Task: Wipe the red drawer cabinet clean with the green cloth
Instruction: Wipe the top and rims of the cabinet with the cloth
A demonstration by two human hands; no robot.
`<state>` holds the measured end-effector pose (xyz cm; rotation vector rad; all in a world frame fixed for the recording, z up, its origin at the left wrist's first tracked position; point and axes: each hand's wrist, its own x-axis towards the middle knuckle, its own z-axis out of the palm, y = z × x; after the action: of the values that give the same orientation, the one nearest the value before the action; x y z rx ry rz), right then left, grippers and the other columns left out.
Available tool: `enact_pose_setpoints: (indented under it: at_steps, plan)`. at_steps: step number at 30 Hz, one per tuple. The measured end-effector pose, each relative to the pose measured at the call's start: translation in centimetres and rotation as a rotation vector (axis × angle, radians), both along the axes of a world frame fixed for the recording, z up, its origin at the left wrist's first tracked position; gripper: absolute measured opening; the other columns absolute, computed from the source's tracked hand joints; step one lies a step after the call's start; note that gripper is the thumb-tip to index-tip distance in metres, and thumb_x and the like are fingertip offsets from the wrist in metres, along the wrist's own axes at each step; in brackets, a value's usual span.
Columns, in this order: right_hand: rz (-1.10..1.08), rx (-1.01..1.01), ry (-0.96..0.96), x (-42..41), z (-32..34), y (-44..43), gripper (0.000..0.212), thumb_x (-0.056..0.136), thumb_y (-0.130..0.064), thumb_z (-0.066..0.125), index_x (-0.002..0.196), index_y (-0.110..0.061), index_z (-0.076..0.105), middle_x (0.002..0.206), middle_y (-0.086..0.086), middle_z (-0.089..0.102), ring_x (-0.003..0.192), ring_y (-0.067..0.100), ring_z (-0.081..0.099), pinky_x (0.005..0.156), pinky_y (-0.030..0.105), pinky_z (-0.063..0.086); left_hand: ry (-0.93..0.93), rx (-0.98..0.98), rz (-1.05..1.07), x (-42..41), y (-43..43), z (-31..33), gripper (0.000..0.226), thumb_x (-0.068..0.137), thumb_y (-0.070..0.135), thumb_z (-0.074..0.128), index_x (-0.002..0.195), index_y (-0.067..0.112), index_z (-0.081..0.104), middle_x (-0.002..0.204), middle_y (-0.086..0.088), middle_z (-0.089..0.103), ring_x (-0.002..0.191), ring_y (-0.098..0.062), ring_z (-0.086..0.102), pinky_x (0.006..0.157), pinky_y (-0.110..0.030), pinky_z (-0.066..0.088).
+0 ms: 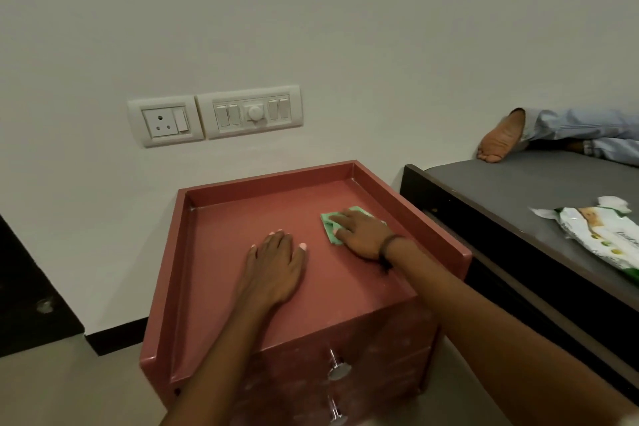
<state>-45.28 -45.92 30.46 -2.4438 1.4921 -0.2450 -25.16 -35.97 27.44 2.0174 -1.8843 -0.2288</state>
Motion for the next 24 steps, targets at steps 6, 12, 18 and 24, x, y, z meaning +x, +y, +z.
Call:
enact_pose_setpoints:
  at_steps: [6, 12, 18, 24]
  plan:
    - [0.005, -0.095, -0.062, -4.8, -1.6, 11.9, 0.047, 0.102, -0.035, 0.04, 0.148, -0.034, 0.044, 0.158, -0.009, 0.036, 0.146, 0.009, 0.03, 0.12, 0.034, 0.024, 0.02, 0.022, 0.006, -0.3, 0.8, 0.5, 0.073, 0.099, 0.061, 0.011, 0.157, 0.019, 0.028, 0.167, -0.002, 0.021, 0.154, -0.017, 0.014, 0.125, -0.046, 0.006]
    - [-0.034, -0.108, -0.071, -5.9, -2.8, 13.0, 0.048, 0.102, -0.041, 0.033, 0.149, -0.038, 0.039, 0.161, -0.01, 0.03, 0.15, 0.008, 0.022, 0.119, 0.038, 0.021, 0.017, 0.019, 0.013, -0.3, 0.6, 0.4, 0.076, 0.097, 0.063, 0.008, 0.157, 0.019, 0.025, 0.167, -0.002, 0.019, 0.154, -0.016, 0.013, 0.126, -0.046, 0.006]
    - [-0.089, -0.071, -0.001, -2.2, -1.4, 0.1, 0.051, 0.105, -0.041, 0.031, 0.154, -0.029, 0.036, 0.163, 0.002, 0.03, 0.151, 0.021, 0.023, 0.121, 0.04, 0.02, 0.018, 0.004, 0.017, -0.2, 0.0, 0.0, 0.073, 0.099, 0.061, 0.011, 0.157, 0.02, 0.026, 0.167, 0.001, 0.02, 0.154, -0.014, 0.013, 0.125, -0.044, 0.005]
    - [-0.118, -0.006, 0.034, 2.6, 0.1, -11.2, 0.054, 0.105, -0.039, 0.028, 0.154, -0.018, 0.035, 0.161, 0.014, 0.031, 0.149, 0.032, 0.027, 0.123, 0.043, 0.021, 0.025, -0.006, 0.015, 0.1, -0.2, -0.4, 0.071, 0.099, 0.061, 0.011, 0.158, 0.024, 0.024, 0.167, 0.005, 0.018, 0.154, -0.01, 0.012, 0.126, -0.042, 0.005]
